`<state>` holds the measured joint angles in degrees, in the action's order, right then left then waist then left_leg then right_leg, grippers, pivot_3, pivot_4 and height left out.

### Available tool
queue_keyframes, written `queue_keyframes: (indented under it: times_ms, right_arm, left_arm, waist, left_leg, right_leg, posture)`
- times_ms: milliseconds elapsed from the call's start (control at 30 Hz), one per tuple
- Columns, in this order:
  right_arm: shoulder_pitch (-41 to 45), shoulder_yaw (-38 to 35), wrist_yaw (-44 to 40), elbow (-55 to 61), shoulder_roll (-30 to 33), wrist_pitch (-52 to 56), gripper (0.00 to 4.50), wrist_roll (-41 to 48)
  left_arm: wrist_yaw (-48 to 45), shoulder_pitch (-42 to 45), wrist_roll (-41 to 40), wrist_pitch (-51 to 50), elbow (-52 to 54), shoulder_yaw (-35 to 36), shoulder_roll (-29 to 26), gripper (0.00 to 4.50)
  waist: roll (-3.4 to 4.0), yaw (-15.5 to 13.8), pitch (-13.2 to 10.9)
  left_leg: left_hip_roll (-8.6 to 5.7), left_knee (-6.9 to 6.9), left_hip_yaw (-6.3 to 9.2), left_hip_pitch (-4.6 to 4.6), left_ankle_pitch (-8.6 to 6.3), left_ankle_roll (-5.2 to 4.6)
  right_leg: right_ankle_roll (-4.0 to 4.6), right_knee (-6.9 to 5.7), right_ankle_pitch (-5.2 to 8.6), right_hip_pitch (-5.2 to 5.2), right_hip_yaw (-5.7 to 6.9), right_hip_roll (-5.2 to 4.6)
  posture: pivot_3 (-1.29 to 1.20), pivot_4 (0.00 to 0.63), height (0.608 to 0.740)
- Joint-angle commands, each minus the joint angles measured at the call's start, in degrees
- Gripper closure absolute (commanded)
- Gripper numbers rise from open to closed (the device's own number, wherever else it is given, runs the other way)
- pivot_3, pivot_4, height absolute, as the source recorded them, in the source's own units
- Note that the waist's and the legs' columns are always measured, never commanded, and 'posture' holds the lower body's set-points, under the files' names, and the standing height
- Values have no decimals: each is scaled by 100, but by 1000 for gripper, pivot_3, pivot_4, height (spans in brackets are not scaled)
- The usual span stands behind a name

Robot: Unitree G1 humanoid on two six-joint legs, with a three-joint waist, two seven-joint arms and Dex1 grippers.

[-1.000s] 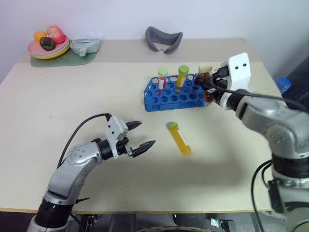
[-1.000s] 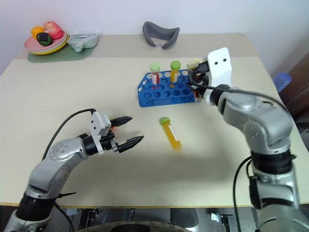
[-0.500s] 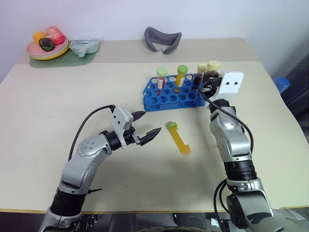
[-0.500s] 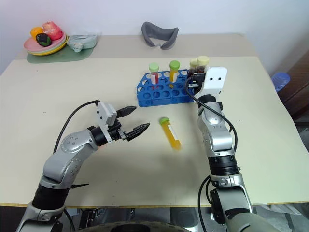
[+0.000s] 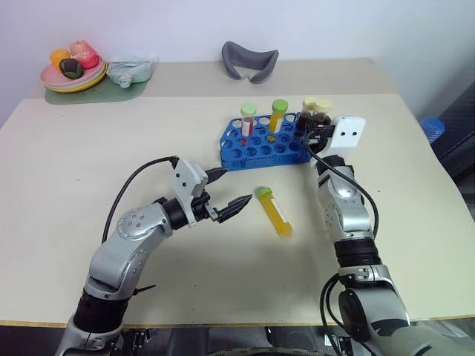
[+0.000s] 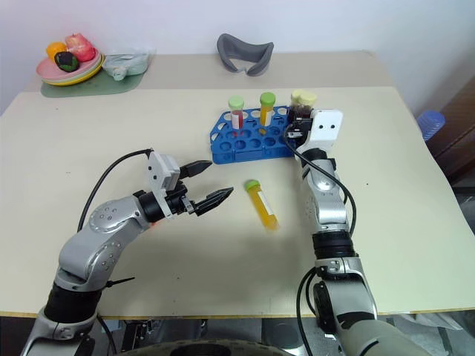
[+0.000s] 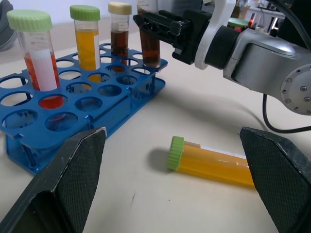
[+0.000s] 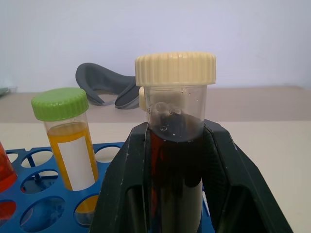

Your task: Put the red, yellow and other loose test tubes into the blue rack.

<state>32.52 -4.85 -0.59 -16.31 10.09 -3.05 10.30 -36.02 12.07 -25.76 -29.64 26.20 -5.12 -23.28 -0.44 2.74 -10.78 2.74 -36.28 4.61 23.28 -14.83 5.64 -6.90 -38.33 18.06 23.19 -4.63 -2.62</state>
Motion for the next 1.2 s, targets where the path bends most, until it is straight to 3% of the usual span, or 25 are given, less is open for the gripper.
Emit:
queue_keyframes:
  times_ms: [33, 67, 200, 233, 367, 567, 700, 767, 900, 1033, 1200]
  right_arm:
    - [141, -168, -106, 136, -81, -144, 2692, 99]
    - [141, -194, -107, 185, -86, -112, 2397, 112]
    - [136, -209, -44, 629, 23, 218, 305, -44]
    - [104, -196, -57, 859, 108, 407, 51, -90]
    - [-159, -265, -355, 1968, 639, 1414, 51, -5]
    - [-1119, -777, -2282, 4546, 3044, 4773, 51, 2055]
    - [-1134, -972, -2426, 5594, 3668, 6594, 51, 3649]
    - [-858, -803, -2111, 5899, 3569, 7487, 51, 4316]
    - [221, 6, -990, 5626, 2730, 9438, 51, 4481]
    - [770, 589, 481, 4503, 2325, 9555, 51, 5349]
    - [1363, 1171, 2596, 3040, 2310, 9555, 51, 7005]
  left_arm:
    - [-38, -49, -40, 166, 159, 67, -7, 0]
    - [-52, -78, -27, 202, 139, 63, -8, 0]
    - [-143, -219, 41, 421, -12, 69, -28, 0]
    - [-160, -259, 61, 478, -44, 81, -37, 0]
    - [-168, -366, 120, 662, -145, 161, -77, 0]
    - [-290, -411, 177, 818, -360, 405, -357, 0]
    - [-418, -166, 173, 792, -583, 453, -474, 0]
    - [-499, -41, 185, 778, -689, 442, -513, 0]
    - [-649, 137, 219, 742, -806, 365, -627, 0]
    - [-738, 116, 175, 621, -660, 364, -736, 0]
    - [-800, -153, 161, 528, -391, 363, -886, 0]
  waist:
    - [0, 0, 0]
    - [0, 0, 0]
    - [1, 0, 0]
    - [1, -1, 0]
    - [2, -21, -1]
    - [4, -81, -1]
    - [4, 10, -1]
    - [4, 20, -1]
    - [3, 45, -2]
    - [2, -5, -2]
    - [2, -15, -2]
  left_leg:
    - [0, 0, 0, 0, 0, 0]
    - [0, 0, 0, 0, 0, 0]
    - [0, 0, 0, 0, 0, 0]
    - [0, 1, 0, 0, 0, 0]
    - [0, 0, 0, 1, 0, 0]
    - [-3, 2, 2, 6, -5, -9]
    - [1, 2, 3, -15, -6, -11]
    - [2, 3, 4, -42, -6, -13]
    - [1, 5, 3, -74, -7, -14]
    - [0, 9, 4, -65, -7, -13]
    - [0, 8, 3, -32, -7, -15]
  right_leg:
    - [0, 0, 0, 0, 0, 0]
    - [0, 0, 0, 0, 0, 0]
    - [0, 0, 0, 0, 0, 0]
    - [0, 0, 0, 0, 0, 0]
    - [0, 0, 0, 1, 0, -1]
    - [0, 14, 1, -5, 3, -5]
    - [1, 7, 0, -18, -1, 6]
    - [2, 7, 1, -44, -1, 8]
    - [3, 13, 1, -77, -2, 7]
    - [3, 20, 2, -71, 0, 4]
    - [2, 22, 1, -42, 1, 0]
  posture:
    - [0, 150, 740]
    - [0, 150, 740]
    - [0, 150, 740]
    - [0, 150, 740]
    - [0, 150, 740]
    - [0, 150, 740]
    - [0, 150, 740]
    - [0, 150, 740]
    - [0, 150, 740]
    - [0, 150, 740]
    - [0, 150, 740]
